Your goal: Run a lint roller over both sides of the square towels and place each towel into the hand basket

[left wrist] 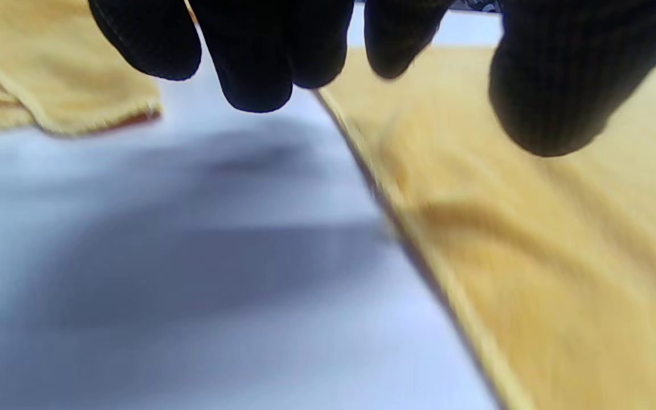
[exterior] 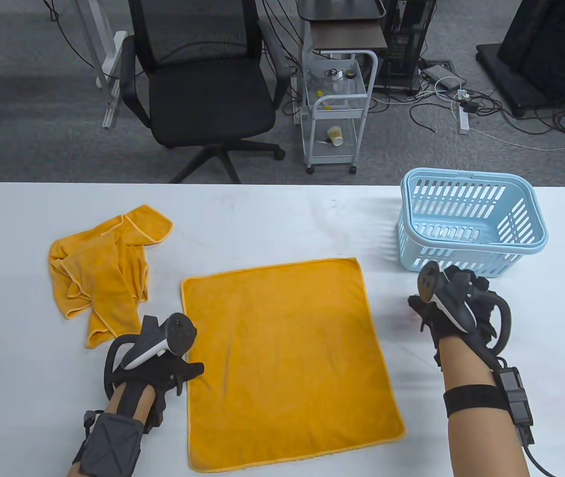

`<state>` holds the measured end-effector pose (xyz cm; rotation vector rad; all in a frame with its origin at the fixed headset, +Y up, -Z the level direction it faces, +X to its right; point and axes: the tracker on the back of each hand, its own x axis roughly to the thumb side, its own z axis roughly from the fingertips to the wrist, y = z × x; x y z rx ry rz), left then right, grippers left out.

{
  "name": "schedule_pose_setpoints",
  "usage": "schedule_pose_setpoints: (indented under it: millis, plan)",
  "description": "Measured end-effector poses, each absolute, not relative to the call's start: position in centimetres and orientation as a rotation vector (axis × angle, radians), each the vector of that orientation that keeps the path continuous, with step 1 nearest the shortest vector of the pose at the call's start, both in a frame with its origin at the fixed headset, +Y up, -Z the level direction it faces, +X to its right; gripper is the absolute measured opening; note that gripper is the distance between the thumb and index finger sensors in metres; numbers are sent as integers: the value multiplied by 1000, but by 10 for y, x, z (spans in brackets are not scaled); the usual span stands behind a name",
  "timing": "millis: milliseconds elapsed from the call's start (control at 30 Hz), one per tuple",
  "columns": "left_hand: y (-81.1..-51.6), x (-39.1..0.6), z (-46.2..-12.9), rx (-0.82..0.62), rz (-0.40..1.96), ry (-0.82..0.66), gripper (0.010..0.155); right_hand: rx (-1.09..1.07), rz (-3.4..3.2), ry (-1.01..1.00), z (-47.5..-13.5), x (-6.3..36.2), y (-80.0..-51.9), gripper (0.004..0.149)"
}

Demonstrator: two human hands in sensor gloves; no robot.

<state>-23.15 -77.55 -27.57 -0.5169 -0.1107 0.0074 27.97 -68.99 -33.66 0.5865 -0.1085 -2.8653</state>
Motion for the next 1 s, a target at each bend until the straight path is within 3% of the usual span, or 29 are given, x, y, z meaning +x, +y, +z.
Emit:
schedule_pose_setpoints:
  millis: [100, 233, 367, 467, 600, 700, 900, 1000]
  plan:
    - [-793, -226, -272, -594, -38, -132, 90, 683, -2846, -300, -331, 302, -712, 105]
    - [-794, -220, -269, -555, -122, -152, 89, 762, -2818, -459, -331, 316, -746, 98]
    - [-794, -221, -270, -555, -114, -151, 88, 795, -2829, -424, -336, 313, -769, 86]
    - [-794, -220, -271, -556, -119, -153, 88, 845, -2858, -384, -342, 306, -780, 68]
    - [-793, -220, -272, -555, -120, -158, 88, 835, -2922, -339, -351, 292, -771, 52]
    - [-794, -220, -272, -556, -119, -159, 87, 609, -2967, -325, -361, 258, -752, 54]
    - [-793, -221, -273, -559, -116, -164, 87, -32, -3069, -218, -374, 114, -722, 54]
    - [-793, -221, -273, -557, -113, -168, 87, -190, -3034, -202, -376, 54, -722, 53]
